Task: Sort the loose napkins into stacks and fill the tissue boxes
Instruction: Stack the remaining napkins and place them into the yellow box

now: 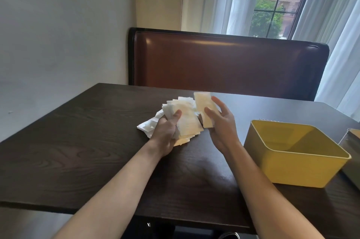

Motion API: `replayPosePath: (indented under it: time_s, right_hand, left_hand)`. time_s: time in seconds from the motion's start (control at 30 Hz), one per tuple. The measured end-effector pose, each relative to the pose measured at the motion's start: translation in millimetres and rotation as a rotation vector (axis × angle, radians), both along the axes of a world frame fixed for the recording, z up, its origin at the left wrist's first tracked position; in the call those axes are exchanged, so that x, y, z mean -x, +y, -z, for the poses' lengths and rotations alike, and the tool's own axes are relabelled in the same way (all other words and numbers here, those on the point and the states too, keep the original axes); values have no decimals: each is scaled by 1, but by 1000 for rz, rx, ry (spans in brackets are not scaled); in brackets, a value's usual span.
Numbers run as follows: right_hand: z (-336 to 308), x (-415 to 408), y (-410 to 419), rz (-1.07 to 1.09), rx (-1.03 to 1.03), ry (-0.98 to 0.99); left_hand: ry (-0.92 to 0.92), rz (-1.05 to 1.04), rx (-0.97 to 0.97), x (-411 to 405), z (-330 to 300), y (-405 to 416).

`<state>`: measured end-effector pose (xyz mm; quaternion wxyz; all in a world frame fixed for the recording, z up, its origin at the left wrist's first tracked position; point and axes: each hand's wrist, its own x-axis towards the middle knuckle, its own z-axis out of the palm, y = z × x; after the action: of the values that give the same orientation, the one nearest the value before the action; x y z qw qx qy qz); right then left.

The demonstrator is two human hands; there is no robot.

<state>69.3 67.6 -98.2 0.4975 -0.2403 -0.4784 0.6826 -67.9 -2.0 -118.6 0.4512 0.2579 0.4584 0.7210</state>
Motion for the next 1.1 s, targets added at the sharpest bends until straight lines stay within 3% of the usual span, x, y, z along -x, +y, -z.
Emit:
replayPosePath:
  time_s: [0.3, 0.47, 0.57, 0.7, 0.83, 0.93, 1.0, 1.1]
  right_hand:
    - [12, 15, -5, 65, -286, -368]
    - [12, 14, -7, 27, -320, -350]
    - [11, 13, -4, 66, -315, -364]
    - [12, 15, -7, -73, -286, -428]
    - [8, 12, -11, -240, -155, -331]
    - [4, 5, -6, -205, -48, -196]
    - [3, 0, 0, -132, -13, -130]
    - [6, -4, 3, -46, -41, -125]
  left_hand:
    - [101, 146, -150, -11, 1, -4]
    - [58, -16, -78, -12, -1, -2]
    - [4, -54, -147, -8, -3, 0]
    - [107, -47, -214, -7, -1, -2]
    - [99, -55, -220, -10, -2, -2]
    - [61, -37, -311, -9, -2, 0]
    - [171, -74, -304, -4, 1, 1]
    - [487, -179, -179, -4, 5, 2]
